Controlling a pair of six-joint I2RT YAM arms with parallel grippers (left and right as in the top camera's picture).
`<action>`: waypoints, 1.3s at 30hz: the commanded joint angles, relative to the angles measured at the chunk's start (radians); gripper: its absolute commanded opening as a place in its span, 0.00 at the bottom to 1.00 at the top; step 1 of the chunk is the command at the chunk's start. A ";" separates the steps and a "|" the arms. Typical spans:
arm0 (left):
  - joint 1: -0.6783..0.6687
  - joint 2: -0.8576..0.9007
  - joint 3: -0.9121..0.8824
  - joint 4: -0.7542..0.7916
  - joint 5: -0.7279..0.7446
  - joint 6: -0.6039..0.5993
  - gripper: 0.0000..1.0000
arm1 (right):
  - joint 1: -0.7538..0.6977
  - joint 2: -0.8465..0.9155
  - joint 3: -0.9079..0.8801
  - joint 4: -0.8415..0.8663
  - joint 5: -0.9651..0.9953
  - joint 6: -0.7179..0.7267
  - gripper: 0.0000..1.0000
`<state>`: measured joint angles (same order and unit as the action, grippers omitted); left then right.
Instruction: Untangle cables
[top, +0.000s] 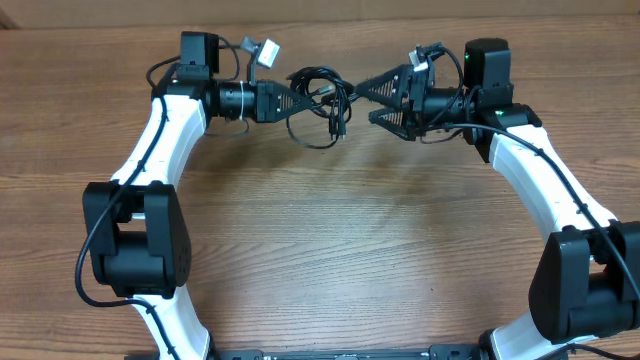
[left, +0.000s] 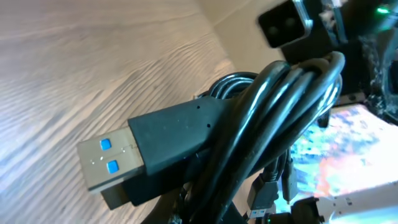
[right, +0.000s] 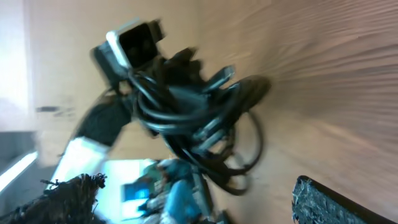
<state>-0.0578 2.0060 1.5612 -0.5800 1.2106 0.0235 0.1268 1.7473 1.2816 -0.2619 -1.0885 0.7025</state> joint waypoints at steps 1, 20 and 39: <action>0.009 0.011 0.014 -0.070 -0.138 -0.004 0.04 | 0.002 -0.022 0.021 -0.042 0.122 -0.222 1.00; -0.129 0.011 0.014 -0.388 -0.527 0.028 0.04 | 0.260 -0.035 0.021 -0.308 0.683 -0.895 0.98; -0.144 0.011 0.014 -0.418 -0.490 -0.027 0.04 | 0.292 -0.035 0.021 -0.308 0.733 -0.895 0.57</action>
<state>-0.2031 2.0071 1.5612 -1.0023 0.6582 0.0059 0.4194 1.7462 1.2842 -0.5751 -0.3626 -0.1844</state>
